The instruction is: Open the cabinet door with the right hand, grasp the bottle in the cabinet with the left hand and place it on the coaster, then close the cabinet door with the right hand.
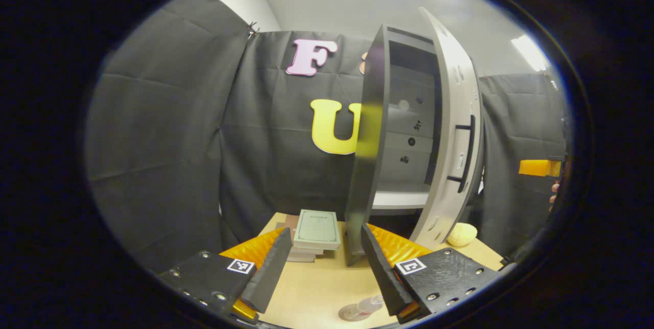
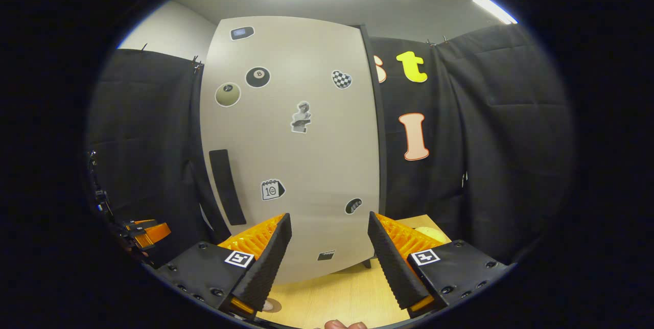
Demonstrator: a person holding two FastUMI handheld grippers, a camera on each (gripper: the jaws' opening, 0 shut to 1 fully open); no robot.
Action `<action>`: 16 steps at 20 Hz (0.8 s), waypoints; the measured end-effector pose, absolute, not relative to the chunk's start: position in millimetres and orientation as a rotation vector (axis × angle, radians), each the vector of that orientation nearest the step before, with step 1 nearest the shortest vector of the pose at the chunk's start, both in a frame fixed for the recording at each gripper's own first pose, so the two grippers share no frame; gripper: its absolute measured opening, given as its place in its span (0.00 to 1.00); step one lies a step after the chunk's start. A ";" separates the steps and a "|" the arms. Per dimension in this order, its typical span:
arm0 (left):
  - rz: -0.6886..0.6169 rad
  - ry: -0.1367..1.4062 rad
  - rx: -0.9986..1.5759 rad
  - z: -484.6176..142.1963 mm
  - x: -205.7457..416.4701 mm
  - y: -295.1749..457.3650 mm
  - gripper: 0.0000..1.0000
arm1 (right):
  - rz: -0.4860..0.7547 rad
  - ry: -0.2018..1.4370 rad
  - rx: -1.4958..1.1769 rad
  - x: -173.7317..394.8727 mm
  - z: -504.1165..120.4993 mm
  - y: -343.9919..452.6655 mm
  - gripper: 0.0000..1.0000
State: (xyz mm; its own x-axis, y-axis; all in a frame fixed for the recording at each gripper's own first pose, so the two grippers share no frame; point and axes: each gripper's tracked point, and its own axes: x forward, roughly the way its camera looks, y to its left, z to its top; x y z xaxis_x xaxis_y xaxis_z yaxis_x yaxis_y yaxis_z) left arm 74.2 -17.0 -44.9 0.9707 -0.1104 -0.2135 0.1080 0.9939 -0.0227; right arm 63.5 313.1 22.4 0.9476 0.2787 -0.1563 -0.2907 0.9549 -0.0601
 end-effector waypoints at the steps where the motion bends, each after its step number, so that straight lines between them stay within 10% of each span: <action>1: -0.115 0.211 -0.008 -41.3 73.8 -24.5 0.85 | 0.283 0.141 -0.077 66.2 25.0 304.7 0.96; 16: 0.028 0.114 -0.031 20.9 28.0 -89.2 0.84 | 0.432 0.117 -0.174 100.2 36.9 202.5 0.96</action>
